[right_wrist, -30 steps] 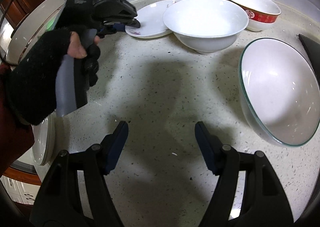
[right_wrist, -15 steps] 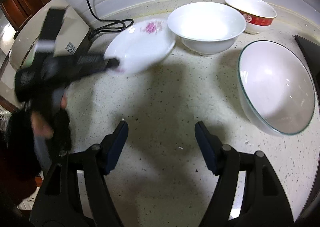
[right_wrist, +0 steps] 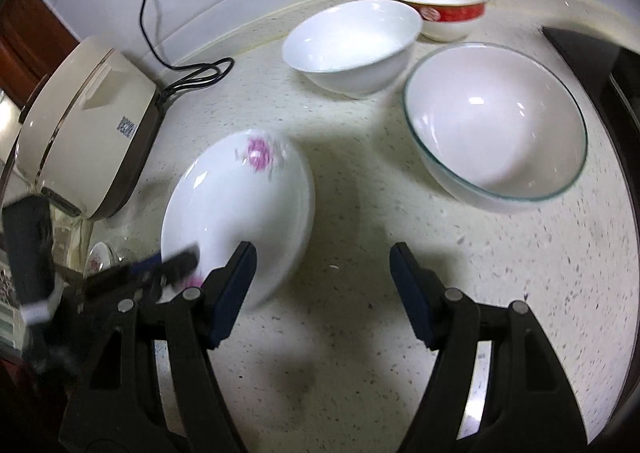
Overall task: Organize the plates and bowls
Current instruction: 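Grasp a flower plate with the left tool while the right tool grasps another plate, then carry both held flower plates to the rice cooker and lower onto the stack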
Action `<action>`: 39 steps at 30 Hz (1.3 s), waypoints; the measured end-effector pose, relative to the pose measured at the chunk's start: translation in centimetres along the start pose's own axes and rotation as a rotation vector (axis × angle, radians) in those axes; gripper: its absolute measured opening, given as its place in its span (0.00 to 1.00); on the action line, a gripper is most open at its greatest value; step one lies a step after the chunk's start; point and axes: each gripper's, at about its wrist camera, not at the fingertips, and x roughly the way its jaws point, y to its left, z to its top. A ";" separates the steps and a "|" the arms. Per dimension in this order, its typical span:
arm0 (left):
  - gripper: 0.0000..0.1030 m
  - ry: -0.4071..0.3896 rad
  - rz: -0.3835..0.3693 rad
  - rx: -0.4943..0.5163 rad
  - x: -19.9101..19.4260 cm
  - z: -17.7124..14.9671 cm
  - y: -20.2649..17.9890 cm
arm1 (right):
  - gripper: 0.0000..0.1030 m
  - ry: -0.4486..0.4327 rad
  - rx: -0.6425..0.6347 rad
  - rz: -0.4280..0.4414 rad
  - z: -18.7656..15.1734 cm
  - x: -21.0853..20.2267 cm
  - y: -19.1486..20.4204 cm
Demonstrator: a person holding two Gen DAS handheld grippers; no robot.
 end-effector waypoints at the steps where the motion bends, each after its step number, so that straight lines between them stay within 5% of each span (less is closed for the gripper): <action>1: 0.25 0.008 -0.018 0.003 -0.3 -0.7 0.0 | 0.70 0.007 0.013 -0.002 -0.1 0.2 -0.2; 5: 0.26 0.033 -0.073 -0.065 -0.2 -0.6 1.3 | 0.70 0.035 0.028 -0.013 -0.1 1.7 -0.2; 14: 0.33 0.016 -0.055 -0.164 -0.6 -0.2 3.6 | 0.68 0.043 -0.060 -0.010 0.1 2.6 1.4; 16: 0.33 0.012 -0.043 -0.160 -0.1 0.3 3.3 | 0.62 0.037 -0.075 -0.007 0.2 2.9 1.7; 18: 0.33 0.008 -0.030 -0.146 0.0 0.4 3.3 | 0.24 0.039 -0.126 -0.024 0.2 3.3 2.3; 21: 0.33 0.010 -0.021 -0.127 0.8 0.9 2.3 | 0.18 0.037 -0.147 -0.041 0.0 3.3 2.3; 24: 0.33 0.010 -0.006 -0.090 1.2 1.2 1.3 | 0.17 0.034 -0.156 -0.077 -0.4 2.6 2.1; 33: 0.32 0.015 -0.023 0.036 2.3 1.3 -2.6 | 0.20 0.071 -0.017 -0.013 -1.3 1.2 -1.5; 39: 0.22 0.018 -0.052 0.052 2.5 1.2 -3.3 | 0.24 0.052 0.020 -0.017 -1.5 0.9 -2.2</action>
